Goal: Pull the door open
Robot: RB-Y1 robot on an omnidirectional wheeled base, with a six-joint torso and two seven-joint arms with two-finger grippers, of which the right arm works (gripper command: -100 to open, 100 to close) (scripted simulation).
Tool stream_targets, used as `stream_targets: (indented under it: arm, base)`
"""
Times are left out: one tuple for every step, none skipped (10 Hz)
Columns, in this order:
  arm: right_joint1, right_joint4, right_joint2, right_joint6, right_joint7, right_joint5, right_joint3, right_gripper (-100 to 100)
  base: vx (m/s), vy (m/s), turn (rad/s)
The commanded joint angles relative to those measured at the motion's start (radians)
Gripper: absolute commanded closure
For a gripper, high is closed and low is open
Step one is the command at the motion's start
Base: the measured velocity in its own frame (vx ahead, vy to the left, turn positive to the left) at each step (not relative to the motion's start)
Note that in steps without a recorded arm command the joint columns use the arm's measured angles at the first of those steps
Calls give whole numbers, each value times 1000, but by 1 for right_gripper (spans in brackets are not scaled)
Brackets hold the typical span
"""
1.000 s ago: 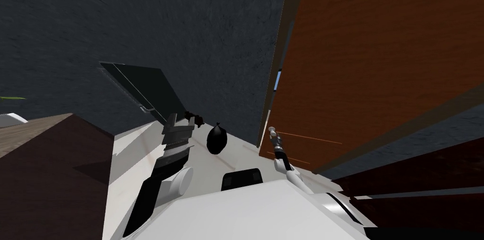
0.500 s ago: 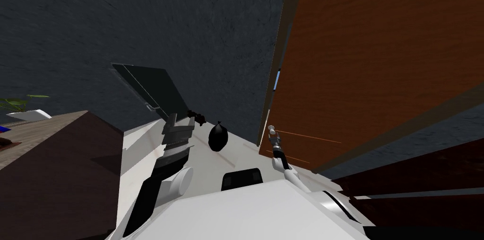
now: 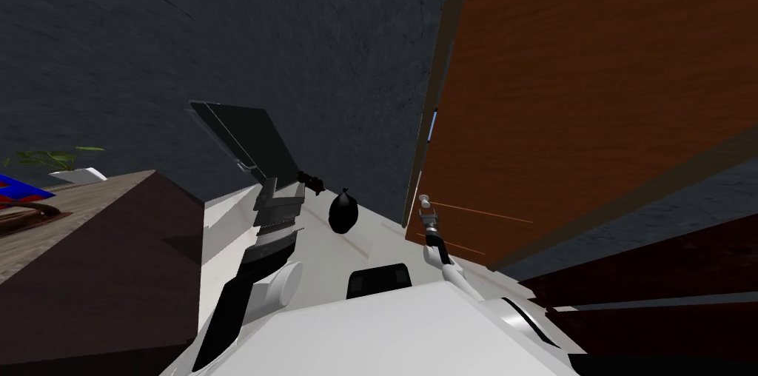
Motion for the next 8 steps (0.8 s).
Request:
stream_targets:
  arm:
    - [-5, 0, 9, -3, -50, -26, 9, -100]
    - [-5, 0, 9, -3, -66, -26, 9, -100]
    - [-8, -2, 14, -3, -102, -42, 14, -100]
    - [-11, -4, 19, -4, -129, -58, 20, -100]
    - [-11, -4, 19, -4, -141, -58, 20, -100]
    - [-13, -5, 24, -4, -177, -73, 25, -100]
    - [-16, -7, 28, -5, -205, -88, 29, -100]
    - [-16, -7, 28, -5, -211, -88, 29, -100]
  base:
    - [-87, -10, 72]
    - [-67, -8, 22]
    - [-60, -19, 30]
    - [-81, -21, 58]
    - [-58, -8, 25]
    - [-53, -4, 30]
    - [-81, -12, 52]
    - [-64, -7, 20]
